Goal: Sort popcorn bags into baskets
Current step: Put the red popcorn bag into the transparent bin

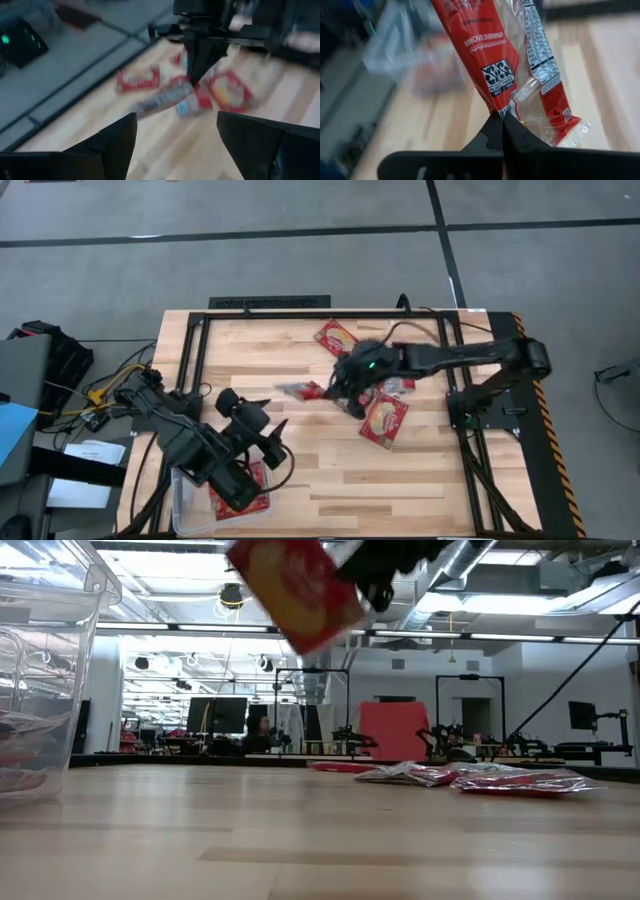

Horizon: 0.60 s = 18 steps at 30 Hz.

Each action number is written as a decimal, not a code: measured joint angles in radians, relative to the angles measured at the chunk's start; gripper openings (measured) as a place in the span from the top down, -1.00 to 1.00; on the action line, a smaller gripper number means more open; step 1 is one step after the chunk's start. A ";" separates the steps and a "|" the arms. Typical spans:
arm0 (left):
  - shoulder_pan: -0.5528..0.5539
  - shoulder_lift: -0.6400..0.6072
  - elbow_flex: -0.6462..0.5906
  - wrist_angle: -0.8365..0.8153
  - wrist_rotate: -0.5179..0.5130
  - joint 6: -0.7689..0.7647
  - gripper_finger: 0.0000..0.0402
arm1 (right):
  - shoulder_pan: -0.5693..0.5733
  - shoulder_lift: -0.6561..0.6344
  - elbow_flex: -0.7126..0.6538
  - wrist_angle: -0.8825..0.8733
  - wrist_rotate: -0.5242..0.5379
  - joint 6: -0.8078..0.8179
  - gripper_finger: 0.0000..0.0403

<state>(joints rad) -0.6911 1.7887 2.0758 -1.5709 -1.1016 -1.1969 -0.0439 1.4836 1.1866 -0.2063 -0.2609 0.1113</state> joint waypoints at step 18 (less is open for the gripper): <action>0.117 -0.146 0.001 0.431 0.312 0.220 -0.31 | -0.025 -0.376 0.002 0.203 -0.114 0.223 0.99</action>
<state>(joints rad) -0.5745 1.6431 2.0766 -1.1400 -0.7898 -0.9765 -0.0688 1.1080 1.1882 -0.0031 -0.3753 0.3339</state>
